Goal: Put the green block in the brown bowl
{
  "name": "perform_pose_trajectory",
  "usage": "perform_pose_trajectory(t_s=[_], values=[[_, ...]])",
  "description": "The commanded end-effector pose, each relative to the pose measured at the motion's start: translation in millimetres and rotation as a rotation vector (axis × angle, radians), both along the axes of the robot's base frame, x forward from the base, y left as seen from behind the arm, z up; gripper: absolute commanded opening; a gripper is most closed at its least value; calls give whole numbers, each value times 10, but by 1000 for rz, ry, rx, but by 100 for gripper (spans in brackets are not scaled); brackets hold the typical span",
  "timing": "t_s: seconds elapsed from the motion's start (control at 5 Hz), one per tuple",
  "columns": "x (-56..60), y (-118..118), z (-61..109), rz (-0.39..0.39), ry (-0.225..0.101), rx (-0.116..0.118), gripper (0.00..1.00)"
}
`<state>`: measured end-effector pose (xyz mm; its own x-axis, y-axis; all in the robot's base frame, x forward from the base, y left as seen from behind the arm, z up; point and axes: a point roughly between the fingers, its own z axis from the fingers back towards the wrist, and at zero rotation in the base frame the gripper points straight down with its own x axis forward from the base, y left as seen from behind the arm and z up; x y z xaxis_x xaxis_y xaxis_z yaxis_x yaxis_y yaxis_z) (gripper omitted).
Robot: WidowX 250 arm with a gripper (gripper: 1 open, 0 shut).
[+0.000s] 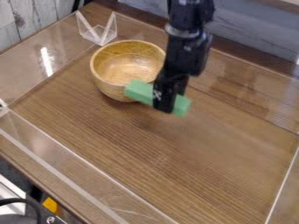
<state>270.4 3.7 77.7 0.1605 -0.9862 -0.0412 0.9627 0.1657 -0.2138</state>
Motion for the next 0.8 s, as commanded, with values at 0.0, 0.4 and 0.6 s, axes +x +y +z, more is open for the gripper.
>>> perform_pose_trajectory(t_s=[0.0, 0.4, 0.6], values=[[114, 178, 375, 19, -52, 33, 0], [179, 563, 440, 5, -46, 55, 0], [205, 582, 367, -3, -42, 47, 0]])
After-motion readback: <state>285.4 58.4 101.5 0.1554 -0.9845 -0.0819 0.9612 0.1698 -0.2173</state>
